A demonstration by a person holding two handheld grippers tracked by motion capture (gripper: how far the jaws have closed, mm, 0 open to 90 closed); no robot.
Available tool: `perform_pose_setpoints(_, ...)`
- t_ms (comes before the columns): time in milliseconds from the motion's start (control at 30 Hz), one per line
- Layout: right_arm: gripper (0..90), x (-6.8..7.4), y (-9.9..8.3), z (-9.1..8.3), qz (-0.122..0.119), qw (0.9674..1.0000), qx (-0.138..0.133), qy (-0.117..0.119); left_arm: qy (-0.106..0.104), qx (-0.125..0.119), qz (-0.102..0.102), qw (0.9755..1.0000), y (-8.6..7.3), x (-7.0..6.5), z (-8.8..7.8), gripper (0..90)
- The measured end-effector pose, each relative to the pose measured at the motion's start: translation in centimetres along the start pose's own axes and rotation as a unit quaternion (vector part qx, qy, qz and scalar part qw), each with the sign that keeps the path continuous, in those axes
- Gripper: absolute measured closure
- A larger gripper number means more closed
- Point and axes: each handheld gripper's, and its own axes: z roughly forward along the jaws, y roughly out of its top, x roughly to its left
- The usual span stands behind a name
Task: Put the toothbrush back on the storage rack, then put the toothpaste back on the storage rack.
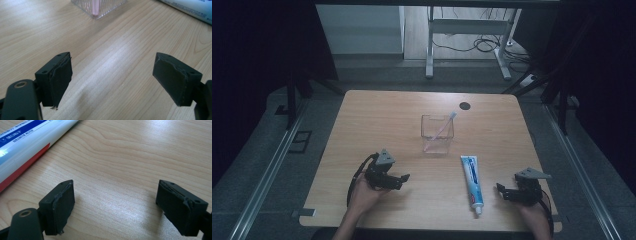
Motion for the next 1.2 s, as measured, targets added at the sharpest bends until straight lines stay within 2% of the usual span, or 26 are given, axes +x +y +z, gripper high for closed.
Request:
perform_pose_setpoints(200, 15.1, 0.0, 0.0, 0.0, 0.002, 1.0, 0.0, -0.001, 0.0, 0.0, -0.009, 1.0, -1.0, 0.0, 0.2, 16.3)
perform_pose_setpoints(433, 15.1, 0.0, 0.0, 0.0, 0.002, 1.0, 0.001, -0.002, 0.012, 0.019, -0.01, 0.9997, -1.8, 0.0, 0.5, 16.3)
perform_pose_setpoints(533, 15.1, 0.0, 0.0, 0.0, 0.003, 1.0, 0.0, -0.001, 0.022, 0.032, -0.003, 0.9993, -2.1, -0.1, 0.7, 16.1)
perform_pose_setpoints(800, 15.5, 0.0, 0.0, 0.0, 0.003, 1.0, 0.0, -0.001, 0.026, 0.027, -0.012, 0.9992, -2.6, 0.0, 0.6, 15.6)
perform_pose_setpoints(967, 25.1, 0.1, 0.2, -0.3, 0.005, 1.0, 0.008, 0.002, 0.031, 0.031, -0.008, 0.999, -2.8, -0.2, 0.8, 16.1)
perform_pose_setpoints(1200, 29.6, 0.5, 0.6, -0.4, 0.002, 0.9996, 0.019, 0.019, 0.033, 0.038, -0.001, 0.9987, -3.1, -0.4, 1.3, 17.1)
